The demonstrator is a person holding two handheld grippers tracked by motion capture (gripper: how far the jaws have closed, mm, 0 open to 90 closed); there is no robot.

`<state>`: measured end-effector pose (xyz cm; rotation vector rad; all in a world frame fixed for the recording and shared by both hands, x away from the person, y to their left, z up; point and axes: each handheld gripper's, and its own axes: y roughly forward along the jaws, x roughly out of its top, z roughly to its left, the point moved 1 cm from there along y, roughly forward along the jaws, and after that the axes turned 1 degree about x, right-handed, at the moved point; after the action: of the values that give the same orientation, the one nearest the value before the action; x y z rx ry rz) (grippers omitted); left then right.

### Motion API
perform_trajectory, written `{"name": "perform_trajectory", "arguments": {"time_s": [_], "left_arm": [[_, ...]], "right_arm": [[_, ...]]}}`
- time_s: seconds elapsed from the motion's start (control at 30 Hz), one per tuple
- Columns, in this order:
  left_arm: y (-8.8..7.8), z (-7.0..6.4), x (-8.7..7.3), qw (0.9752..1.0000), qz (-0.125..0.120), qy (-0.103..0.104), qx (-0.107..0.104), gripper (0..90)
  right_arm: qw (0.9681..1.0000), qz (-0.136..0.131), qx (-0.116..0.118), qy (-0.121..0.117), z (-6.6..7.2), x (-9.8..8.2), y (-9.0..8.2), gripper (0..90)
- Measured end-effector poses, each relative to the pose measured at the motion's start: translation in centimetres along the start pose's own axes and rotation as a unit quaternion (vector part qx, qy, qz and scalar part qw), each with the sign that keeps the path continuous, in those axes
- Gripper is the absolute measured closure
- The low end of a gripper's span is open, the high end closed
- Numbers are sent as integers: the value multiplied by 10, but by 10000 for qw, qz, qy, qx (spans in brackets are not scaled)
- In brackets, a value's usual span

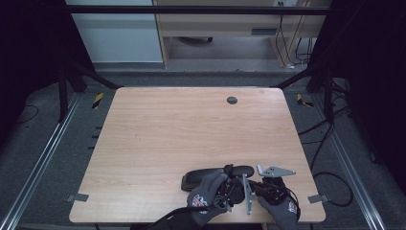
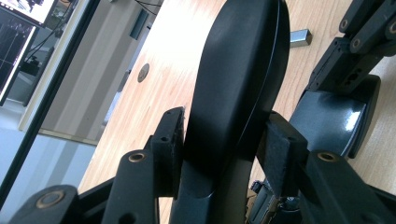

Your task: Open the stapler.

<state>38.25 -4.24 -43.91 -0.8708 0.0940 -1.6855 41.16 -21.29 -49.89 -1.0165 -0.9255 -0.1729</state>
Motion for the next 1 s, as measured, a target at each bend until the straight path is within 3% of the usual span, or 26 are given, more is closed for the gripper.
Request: {"name": "perform_trajectory", "arguments": {"time_s": [0.43, 0.53, 1.0], "left_arm": [[-1, 1, 0, 10000, -8, -29, 11, 544], [-2, 4, -1, 9999, -63, -156, -19, 546], [-8, 15, -4, 9992, -170, -342, -76, 549]], "right_arm": [[10000, -41, 9, 9, 0, 0, 1, 900], [10000, -43, 32, 22, 0, 0, 2, 900], [9999, -38, 73, 113, 1, 1, 3, 900]]}}
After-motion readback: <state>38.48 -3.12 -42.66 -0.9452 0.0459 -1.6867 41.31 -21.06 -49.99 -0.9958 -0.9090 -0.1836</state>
